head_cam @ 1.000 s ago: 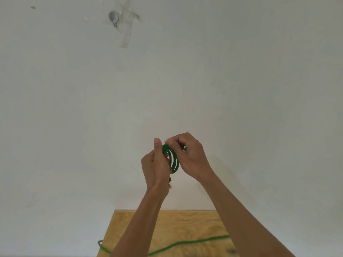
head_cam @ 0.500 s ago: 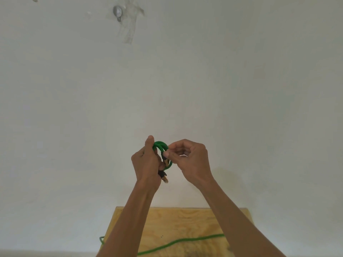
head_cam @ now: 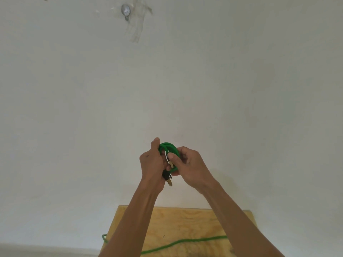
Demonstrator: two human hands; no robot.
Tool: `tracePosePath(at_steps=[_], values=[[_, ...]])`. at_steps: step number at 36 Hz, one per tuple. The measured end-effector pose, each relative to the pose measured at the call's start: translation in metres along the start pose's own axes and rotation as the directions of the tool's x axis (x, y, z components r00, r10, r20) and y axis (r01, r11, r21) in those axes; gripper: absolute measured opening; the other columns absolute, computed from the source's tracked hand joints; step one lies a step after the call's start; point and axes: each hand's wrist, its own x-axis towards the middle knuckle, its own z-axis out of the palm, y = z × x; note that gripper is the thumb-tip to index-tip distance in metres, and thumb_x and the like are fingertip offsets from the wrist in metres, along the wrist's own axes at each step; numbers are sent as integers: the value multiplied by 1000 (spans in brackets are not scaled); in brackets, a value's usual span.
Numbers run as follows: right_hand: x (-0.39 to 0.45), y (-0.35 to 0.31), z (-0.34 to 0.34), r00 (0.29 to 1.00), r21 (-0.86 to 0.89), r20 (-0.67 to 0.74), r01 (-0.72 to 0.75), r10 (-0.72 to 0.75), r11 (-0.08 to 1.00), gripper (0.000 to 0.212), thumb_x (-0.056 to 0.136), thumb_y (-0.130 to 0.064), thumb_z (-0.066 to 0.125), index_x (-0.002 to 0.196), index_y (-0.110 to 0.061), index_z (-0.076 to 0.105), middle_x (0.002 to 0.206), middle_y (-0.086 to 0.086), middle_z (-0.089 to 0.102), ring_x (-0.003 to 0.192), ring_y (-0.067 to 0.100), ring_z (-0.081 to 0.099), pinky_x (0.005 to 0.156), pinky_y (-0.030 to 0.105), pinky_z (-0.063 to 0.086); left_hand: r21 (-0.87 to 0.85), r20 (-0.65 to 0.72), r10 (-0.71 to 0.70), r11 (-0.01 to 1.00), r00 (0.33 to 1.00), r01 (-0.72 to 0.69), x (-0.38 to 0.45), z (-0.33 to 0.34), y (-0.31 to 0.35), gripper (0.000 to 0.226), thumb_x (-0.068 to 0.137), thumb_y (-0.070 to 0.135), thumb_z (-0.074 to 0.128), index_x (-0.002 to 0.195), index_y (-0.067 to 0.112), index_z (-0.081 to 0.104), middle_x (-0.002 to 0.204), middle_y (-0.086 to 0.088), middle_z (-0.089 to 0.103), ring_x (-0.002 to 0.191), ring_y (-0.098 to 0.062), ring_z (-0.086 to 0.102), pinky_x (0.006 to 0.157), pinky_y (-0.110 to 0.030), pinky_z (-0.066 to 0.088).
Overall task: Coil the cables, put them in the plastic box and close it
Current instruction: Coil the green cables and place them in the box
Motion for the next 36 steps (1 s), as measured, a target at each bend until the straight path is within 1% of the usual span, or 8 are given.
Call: tracePosePath(at_steps=[3,9,14,18,24,28,32,36], values=[[0,1,-1,999,6,-44,-16,16,1000,21,94,-31,66,99,-10,67,87,12,73,79,25,73,66,36,63,33,-7,21,999,1000,-21,1,0,-1,54,95,40,60,53,13,40,44,-3,31,36,-18,31,47,-29,33],[2,9,2,977,-231,-209,1,-51,973,15,92,-35,67,90,-20,63,79,-6,69,67,17,69,67,39,60,61,102,126,989,987,-133,-2,0,-10,55,95,36,64,47,15,50,42,0,37,38,-17,35,49,-28,39],[-2,9,2,967,-299,-207,80,-147,951,12,94,-26,63,104,-21,62,88,-11,66,76,5,64,64,12,47,-22,190,74,997,979,-72,0,-3,-11,46,92,33,68,59,8,50,45,-1,31,38,-15,29,44,-25,29],[2,11,2,966,-407,-142,143,-218,902,14,93,-17,56,103,-21,65,95,-5,62,85,6,57,70,10,41,3,262,79,997,962,-83,3,-7,-13,36,92,28,68,69,7,51,48,0,26,38,-13,25,42,-26,24],[4,11,-8,1000,-196,11,28,-26,980,19,97,-14,50,105,-27,61,90,-2,67,69,14,69,47,23,54,32,327,47,998,944,-61,4,-12,-17,32,93,18,66,67,4,53,45,1,28,37,-13,25,41,-24,25],[4,9,-11,997,-192,20,-75,80,979,10,93,-14,49,95,-16,59,101,9,63,85,30,69,58,40,63,98,361,26,993,932,-66,6,-14,-22,25,87,16,72,69,2,64,46,0,31,37,-13,26,41,-23,27],[5,11,-30,962,-119,213,-146,169,982,12,86,-21,53,92,-13,60,94,8,58,86,24,60,73,39,57,138,401,12,988,916,-74,11,-21,-24,31,76,21,77,87,-6,65,47,1,36,39,-12,26,41,-23,26],[6,20,-50,942,73,309,-162,132,984,20,98,-6,53,105,-5,71,81,7,49,75,15,48,71,30,51,174,413,-31,984,910,-45,19,-30,-23,32,74,20,80,88,-5,65,50,0,30,41,-12,23,40,-22,25]])
